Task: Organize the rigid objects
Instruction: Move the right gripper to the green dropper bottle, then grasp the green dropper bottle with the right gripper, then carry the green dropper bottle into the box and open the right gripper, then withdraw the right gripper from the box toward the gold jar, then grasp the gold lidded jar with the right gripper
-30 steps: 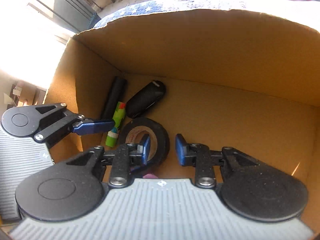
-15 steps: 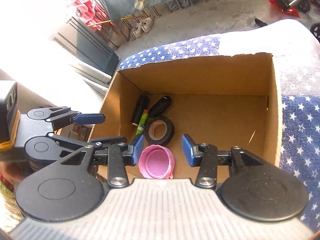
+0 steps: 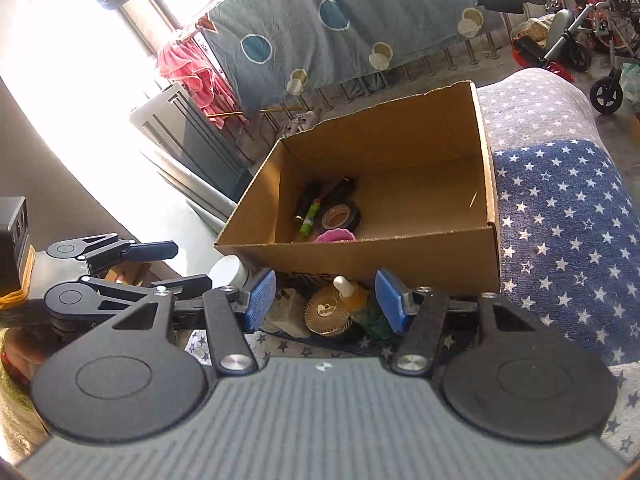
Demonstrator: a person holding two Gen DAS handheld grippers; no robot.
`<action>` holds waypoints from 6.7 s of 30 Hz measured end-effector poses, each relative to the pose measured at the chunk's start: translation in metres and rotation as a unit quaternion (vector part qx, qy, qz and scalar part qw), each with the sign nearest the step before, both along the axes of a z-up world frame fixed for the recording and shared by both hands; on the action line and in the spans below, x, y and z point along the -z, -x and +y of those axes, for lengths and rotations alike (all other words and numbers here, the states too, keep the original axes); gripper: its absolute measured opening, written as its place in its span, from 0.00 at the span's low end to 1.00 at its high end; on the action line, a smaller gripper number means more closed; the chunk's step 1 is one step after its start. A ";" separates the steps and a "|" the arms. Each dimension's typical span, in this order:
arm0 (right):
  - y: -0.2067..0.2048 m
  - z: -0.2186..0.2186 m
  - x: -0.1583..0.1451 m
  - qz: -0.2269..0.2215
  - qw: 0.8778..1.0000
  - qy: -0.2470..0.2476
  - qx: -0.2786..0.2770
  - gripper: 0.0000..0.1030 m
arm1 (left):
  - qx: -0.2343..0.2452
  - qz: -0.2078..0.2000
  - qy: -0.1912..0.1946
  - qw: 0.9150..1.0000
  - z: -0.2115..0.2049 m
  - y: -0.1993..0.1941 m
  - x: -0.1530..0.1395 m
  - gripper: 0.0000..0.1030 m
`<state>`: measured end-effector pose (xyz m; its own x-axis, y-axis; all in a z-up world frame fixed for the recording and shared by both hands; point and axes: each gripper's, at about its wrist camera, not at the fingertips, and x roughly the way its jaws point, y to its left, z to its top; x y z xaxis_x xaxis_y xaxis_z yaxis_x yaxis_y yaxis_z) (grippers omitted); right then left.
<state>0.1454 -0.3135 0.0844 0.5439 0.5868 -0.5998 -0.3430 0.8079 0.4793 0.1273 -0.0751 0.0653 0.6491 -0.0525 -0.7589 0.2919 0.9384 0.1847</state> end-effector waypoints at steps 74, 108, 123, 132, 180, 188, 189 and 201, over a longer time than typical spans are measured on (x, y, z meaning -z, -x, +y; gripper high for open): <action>-0.180 0.094 -0.037 0.033 0.994 0.044 -0.098 0.21 | 0.026 0.058 0.063 0.996 -0.031 -0.167 0.010 0.33; -0.234 0.067 -0.017 0.054 0.997 -0.025 -0.041 0.49 | -0.036 0.077 0.074 0.994 -0.002 -0.196 0.006 0.73; 0.015 0.022 -0.016 -0.026 0.994 -0.048 0.095 0.62 | -0.036 0.041 0.121 0.991 0.052 0.001 -0.009 0.88; 0.103 0.054 -0.005 -0.081 0.990 0.022 0.113 0.84 | -0.061 0.100 0.237 0.964 0.087 0.072 0.042 0.88; -0.062 0.046 0.113 0.085 0.994 -0.064 0.011 0.51 | 0.033 -0.017 0.030 0.999 -0.056 -0.003 0.115 0.51; -0.087 0.055 0.138 0.115 0.990 -0.075 0.010 0.28 | 0.007 -0.006 0.039 0.999 -0.051 -0.015 0.122 0.46; -0.087 0.055 0.139 0.116 0.990 -0.078 0.011 0.27 | 0.007 -0.006 0.040 0.999 -0.052 -0.014 0.123 0.46; -0.055 0.046 0.126 0.132 0.989 -0.057 0.028 0.28 | 0.044 0.037 0.103 0.993 -0.057 0.004 0.111 0.47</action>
<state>0.2006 -0.2672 -0.0415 0.4107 0.6330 -0.6562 -0.1503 0.7569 0.6360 0.1229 -0.1317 -0.0453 0.5773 -0.2653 -0.7722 0.3802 0.9243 -0.0333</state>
